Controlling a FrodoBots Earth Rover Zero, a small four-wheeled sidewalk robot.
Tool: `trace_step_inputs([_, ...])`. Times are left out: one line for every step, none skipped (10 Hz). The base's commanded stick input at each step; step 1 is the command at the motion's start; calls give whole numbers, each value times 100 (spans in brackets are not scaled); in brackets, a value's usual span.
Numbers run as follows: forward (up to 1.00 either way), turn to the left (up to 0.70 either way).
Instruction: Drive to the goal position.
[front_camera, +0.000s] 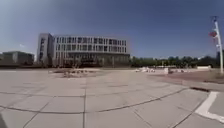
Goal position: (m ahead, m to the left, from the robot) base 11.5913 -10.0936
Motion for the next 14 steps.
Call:
trace_step_inputs([70, 0])
trace_step_inputs([70, 0])
trace_step_inputs([70, 0])
trace_step_inputs([70, 0])
trace_step_inputs([70, 0])
trace_step_inputs([70, 0])
trace_step_inputs([70, 0])
trace_step_inputs([70, 0])
trace_step_inputs([70, 0])
trace_step_inputs([70, 0])
trace_step_inputs([70, 0])
trace_step_inputs([70, 0])
trace_step_inputs([70, 0])
trace_step_inputs([70, 0])
